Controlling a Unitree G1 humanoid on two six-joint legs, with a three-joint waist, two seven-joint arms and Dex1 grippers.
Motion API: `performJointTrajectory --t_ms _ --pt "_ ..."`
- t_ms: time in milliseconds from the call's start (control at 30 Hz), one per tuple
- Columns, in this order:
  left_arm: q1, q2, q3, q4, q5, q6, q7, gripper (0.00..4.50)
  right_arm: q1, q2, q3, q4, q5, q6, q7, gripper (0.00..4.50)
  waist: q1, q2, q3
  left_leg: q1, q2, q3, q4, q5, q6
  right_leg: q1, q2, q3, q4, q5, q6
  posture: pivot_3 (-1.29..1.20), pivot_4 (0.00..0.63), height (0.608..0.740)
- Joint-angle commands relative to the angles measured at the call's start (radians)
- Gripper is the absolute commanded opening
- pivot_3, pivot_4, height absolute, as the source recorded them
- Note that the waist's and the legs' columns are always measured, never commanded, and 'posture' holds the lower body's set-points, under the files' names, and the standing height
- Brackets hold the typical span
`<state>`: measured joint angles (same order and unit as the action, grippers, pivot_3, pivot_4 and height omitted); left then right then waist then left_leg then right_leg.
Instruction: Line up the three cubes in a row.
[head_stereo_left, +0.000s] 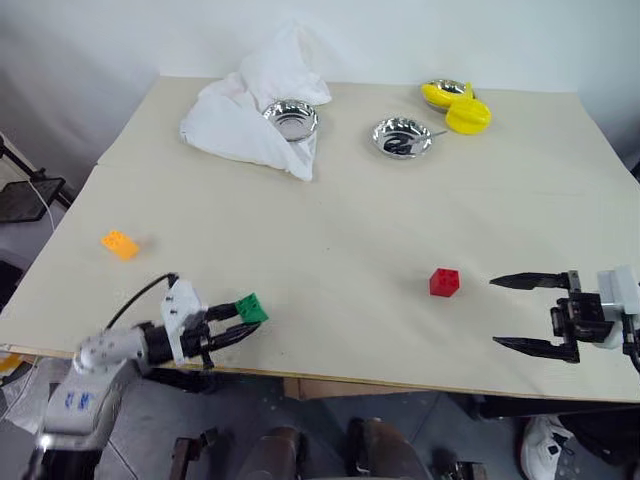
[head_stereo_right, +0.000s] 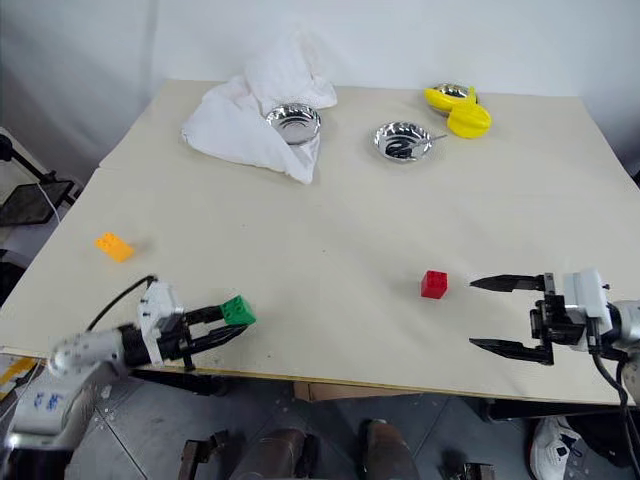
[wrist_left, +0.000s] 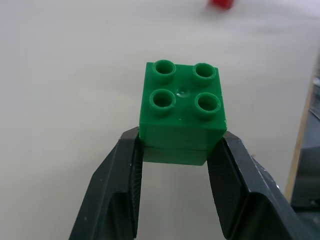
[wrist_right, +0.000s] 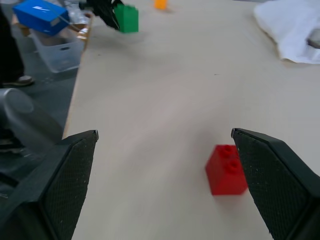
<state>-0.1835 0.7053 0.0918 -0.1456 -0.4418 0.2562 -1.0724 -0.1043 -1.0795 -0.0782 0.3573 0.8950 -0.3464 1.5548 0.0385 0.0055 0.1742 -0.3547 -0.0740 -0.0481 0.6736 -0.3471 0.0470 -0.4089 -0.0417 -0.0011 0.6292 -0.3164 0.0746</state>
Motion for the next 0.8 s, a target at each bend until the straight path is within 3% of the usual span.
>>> performJointTrajectory --t_ms 33,133,233,333,567,800 --pt "-0.207 0.006 -0.110 0.129 0.022 -0.043 -0.175 1.50 0.065 0.048 -0.127 -0.035 -0.017 0.024 0.000 4.50 0.003 0.000 0.000 0.000 0.000 0.000 0.001 0.000 0.000 0.000 0.000 0.000 0.000 0.000 0.000 0.00 0.150 0.740" --pt "-0.386 -0.057 -0.197 0.294 0.068 -0.088 -0.252 1.50 0.127 0.095 -0.206 -0.065 -0.048 0.028 -0.036 4.50 0.005 0.001 -0.001 0.000 0.000 0.000 0.003 -0.001 0.001 0.000 0.000 0.000 0.000 0.001 0.002 0.00 0.150 0.740" --pt "-0.616 -0.207 -0.304 0.567 0.185 -0.190 -0.263 1.50 0.214 0.155 -0.305 -0.108 -0.068 0.020 -0.102 4.50 0.014 0.001 0.000 -0.002 -0.001 0.000 0.006 -0.001 0.001 -0.001 0.000 -0.002 0.001 0.002 0.004 0.00 0.150 0.740" --pt "-0.759 -0.333 -0.333 0.834 0.260 -0.301 -0.232 1.50 0.280 0.203 -0.380 -0.160 -0.093 0.023 -0.149 4.50 0.022 0.000 0.000 -0.006 -0.001 -0.001 0.010 -0.001 0.001 -0.002 0.000 -0.003 0.001 0.003 0.006 0.00 0.150 0.740" --pt "-0.927 -0.514 -0.354 1.215 0.379 -0.467 -0.207 1.50 0.384 0.278 -0.468 -0.298 -0.112 0.075 -0.208 4.50 0.000 -0.003 0.001 -0.007 -0.002 0.002 0.009 -0.001 0.002 -0.006 0.001 0.002 0.005 0.004 0.008 0.00 0.150 0.740" --pt "-0.989 -0.602 -0.346 1.364 0.466 -0.515 -0.149 1.50 0.415 0.320 -0.500 -0.375 -0.127 0.108 -0.232 4.50 0.005 -0.004 0.002 -0.006 -0.002 0.003 0.010 -0.001 0.002 -0.006 0.001 0.003 0.008 0.004 0.008 0.00 0.150 0.740"
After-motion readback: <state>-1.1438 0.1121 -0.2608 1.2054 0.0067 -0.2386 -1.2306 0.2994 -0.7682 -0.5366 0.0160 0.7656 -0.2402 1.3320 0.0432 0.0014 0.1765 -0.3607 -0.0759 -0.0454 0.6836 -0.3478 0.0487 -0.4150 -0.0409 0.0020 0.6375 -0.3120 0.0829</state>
